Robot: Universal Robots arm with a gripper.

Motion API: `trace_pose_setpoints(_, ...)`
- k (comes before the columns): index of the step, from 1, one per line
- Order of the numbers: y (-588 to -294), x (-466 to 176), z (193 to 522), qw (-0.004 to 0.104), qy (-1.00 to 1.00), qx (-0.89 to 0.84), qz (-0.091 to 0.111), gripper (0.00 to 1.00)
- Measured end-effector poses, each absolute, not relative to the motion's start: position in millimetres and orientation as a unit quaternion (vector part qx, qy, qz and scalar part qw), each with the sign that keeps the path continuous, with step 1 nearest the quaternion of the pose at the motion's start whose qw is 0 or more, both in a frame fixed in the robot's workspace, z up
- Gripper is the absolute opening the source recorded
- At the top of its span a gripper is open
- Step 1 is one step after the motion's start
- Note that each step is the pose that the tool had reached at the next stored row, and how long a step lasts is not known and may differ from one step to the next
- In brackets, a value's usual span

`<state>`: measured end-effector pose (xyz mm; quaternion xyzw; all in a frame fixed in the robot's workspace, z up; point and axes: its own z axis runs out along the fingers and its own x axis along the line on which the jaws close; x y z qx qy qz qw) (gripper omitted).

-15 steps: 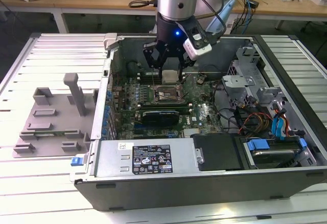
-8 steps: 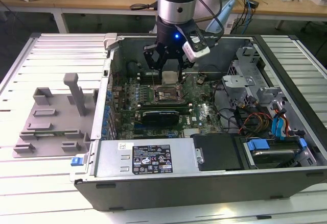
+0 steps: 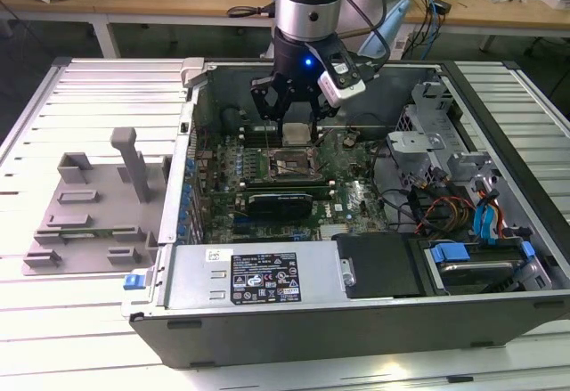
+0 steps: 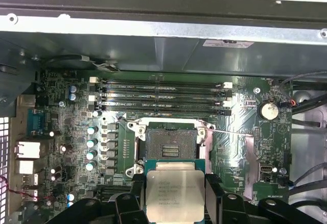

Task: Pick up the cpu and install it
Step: 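Pick up the cpu and move it towards the insertion slot, then place the cpu into insertion slot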

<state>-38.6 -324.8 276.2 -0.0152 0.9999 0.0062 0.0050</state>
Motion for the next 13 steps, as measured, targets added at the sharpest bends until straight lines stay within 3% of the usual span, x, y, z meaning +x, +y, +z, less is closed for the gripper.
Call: trace_pose_setpoints(13, -324.8, -38.4, 276.2, 0.005, 1.0, -0.015, 0.006, 0.55)
